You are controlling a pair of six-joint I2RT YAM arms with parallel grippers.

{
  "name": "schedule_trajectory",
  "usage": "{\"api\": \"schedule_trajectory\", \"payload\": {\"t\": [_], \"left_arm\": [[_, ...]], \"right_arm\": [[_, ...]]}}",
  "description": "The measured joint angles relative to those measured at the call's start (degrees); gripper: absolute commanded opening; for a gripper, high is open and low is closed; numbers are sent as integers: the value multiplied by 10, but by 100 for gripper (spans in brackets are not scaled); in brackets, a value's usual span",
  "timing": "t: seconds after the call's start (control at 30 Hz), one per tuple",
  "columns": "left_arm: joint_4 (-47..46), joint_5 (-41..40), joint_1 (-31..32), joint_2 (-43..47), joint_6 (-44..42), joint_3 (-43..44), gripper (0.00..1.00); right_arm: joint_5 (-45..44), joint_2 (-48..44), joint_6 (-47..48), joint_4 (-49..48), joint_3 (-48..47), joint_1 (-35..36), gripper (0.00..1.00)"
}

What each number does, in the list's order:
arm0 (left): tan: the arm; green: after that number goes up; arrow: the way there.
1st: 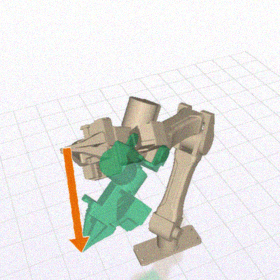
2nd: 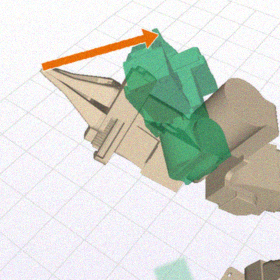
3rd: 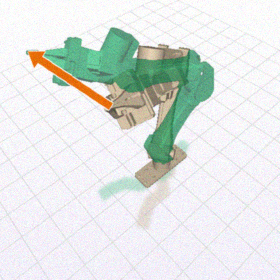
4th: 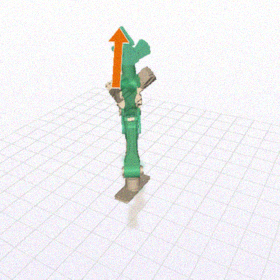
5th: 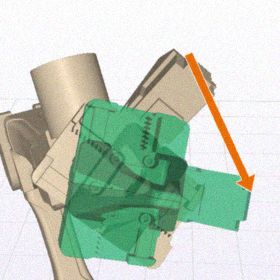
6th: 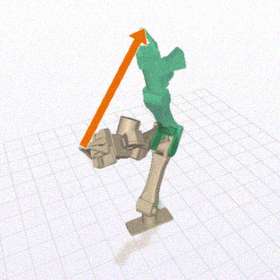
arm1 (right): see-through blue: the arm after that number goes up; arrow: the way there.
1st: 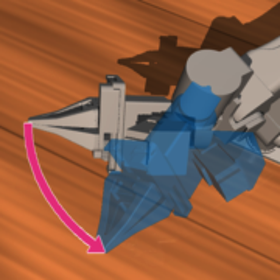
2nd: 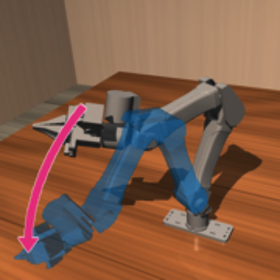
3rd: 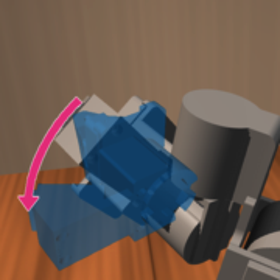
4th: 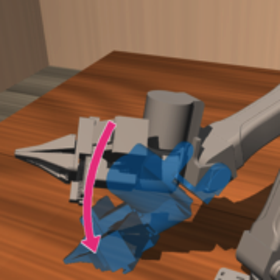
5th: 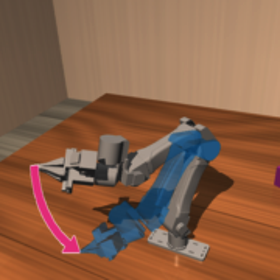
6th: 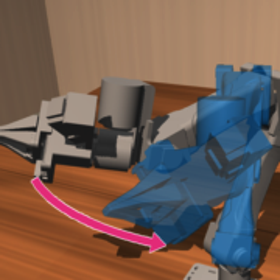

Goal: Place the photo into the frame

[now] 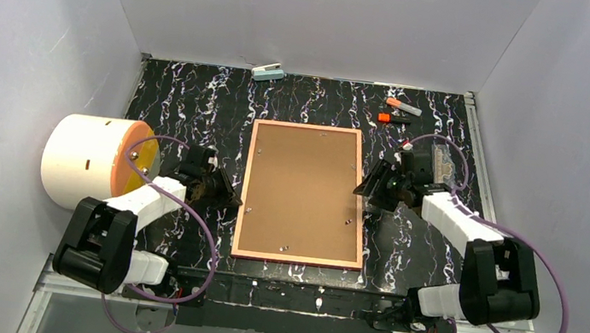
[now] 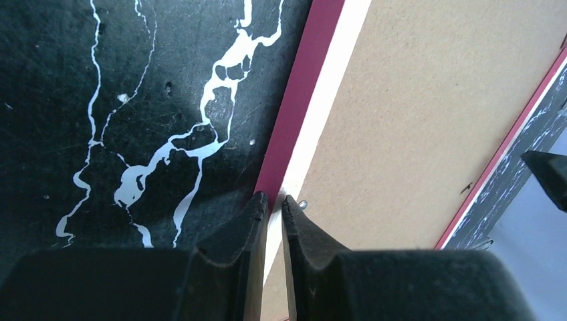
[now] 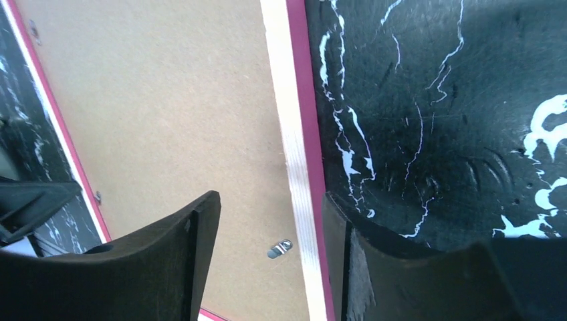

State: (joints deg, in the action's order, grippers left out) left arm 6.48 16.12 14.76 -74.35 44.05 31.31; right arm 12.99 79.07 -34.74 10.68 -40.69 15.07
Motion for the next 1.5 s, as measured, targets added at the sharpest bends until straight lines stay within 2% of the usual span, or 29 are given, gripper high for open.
{"api": "schedule_trajectory", "payload": {"t": [0.07,0.2,0.37,0.53,0.7,0.87,1.03,1.27,1.5], "left_arm": [[5,0,0,1,-2,0,13],[9,4,0,2,-5,0,13],[12,11,0,2,-12,0,13],[13,20,0,-1,-19,0,12],[12,23,0,-2,-26,0,11],[12,24,0,-2,-31,0,10],[13,24,0,-2,-36,2,8],[13,24,0,-2,-38,3,7],[15,24,0,-2,-40,4,6]], "right_arm": [[-3,-16,-7,0,0,2,62],[4,-37,-38,-9,0,30,46],[17,-28,-124,-82,0,146,36],[15,42,-204,-165,-10,267,30],[-9,148,-255,-191,-60,340,21],[-17,212,-283,-208,-104,385,11],[-17,258,-297,-227,-140,405,9],[-16,295,-312,-241,-157,417,15],[-17,306,-315,-268,-159,420,15]]}}
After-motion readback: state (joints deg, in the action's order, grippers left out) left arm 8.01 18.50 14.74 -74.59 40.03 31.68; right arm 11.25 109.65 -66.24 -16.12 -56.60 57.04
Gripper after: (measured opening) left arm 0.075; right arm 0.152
